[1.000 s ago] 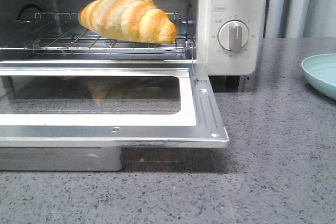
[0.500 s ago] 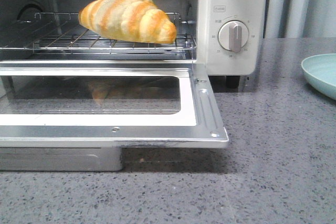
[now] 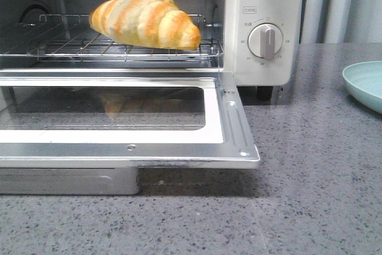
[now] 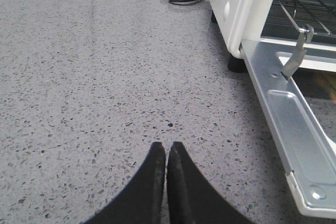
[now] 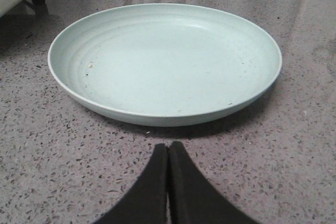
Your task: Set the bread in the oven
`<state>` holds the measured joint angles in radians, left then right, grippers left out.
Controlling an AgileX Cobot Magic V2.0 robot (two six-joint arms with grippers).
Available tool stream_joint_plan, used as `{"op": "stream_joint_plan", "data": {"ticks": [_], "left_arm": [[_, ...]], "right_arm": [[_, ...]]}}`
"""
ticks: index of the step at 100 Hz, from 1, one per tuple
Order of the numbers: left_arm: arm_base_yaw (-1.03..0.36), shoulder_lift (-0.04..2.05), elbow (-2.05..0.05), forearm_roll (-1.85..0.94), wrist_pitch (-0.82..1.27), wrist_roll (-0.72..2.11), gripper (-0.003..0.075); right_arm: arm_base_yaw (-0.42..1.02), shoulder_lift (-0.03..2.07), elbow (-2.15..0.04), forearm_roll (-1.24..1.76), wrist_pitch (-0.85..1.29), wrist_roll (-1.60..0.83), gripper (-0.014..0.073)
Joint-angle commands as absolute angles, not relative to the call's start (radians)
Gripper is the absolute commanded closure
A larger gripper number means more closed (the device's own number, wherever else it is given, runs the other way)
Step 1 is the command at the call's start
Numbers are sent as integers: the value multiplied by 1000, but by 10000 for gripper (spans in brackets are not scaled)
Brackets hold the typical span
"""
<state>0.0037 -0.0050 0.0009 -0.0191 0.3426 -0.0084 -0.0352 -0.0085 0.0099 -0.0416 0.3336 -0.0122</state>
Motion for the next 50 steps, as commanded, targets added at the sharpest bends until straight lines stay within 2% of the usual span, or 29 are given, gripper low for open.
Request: {"op": "stream_joint_plan", "data": {"ticks": [1, 50], "left_arm": [[6, -34, 25, -12, 297, -27, 741], [6, -34, 25, -14, 297, -14, 741]], "right_arm": [[-35, -30, 23, -50, 306, -9, 668], [-35, -30, 23, -50, 306, -9, 668]]}}
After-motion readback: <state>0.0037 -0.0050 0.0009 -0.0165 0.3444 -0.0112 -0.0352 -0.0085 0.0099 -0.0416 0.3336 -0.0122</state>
